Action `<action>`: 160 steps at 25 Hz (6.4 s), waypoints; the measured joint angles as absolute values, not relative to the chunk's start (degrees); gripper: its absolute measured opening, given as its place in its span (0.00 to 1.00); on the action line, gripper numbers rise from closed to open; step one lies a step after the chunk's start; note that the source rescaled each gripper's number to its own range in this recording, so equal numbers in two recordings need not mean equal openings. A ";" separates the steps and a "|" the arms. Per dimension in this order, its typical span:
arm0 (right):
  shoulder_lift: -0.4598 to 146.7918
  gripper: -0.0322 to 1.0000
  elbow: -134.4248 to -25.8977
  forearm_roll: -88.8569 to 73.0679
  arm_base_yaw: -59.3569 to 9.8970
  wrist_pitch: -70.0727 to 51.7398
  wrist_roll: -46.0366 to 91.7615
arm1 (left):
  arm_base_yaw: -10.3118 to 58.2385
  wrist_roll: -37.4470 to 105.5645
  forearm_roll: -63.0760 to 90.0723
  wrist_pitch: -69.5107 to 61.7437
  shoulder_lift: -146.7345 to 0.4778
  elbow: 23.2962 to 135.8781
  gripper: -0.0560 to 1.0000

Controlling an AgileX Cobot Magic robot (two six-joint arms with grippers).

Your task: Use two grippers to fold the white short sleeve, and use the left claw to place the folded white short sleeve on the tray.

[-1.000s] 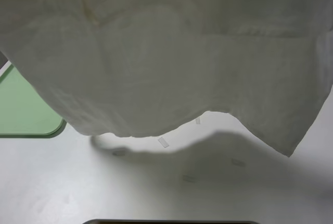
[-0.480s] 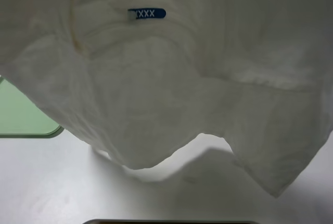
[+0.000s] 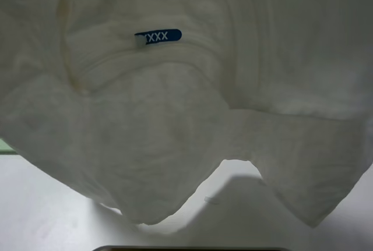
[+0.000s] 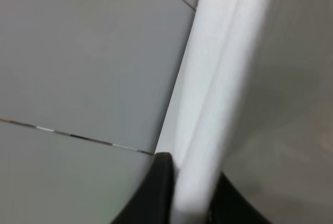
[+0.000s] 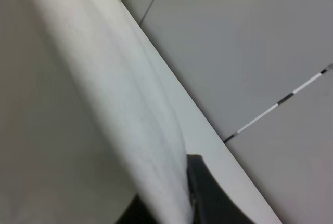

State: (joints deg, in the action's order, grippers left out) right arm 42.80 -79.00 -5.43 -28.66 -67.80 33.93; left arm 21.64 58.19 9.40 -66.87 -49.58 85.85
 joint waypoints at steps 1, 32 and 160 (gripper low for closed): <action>42.80 0.03 -79.00 -5.43 -28.66 -67.80 33.88 | 21.64 58.06 9.07 -66.87 -49.91 85.82 0.07; 92.00 0.03 -67.68 23.49 -9.48 -13.98 33.51 | 21.91 59.19 -14.02 -21.86 -105.84 85.75 0.07; 78.70 1.00 -69.26 -11.75 -5.35 -64.45 22.90 | 23.08 2.91 -1.63 -65.44 -51.49 56.28 1.00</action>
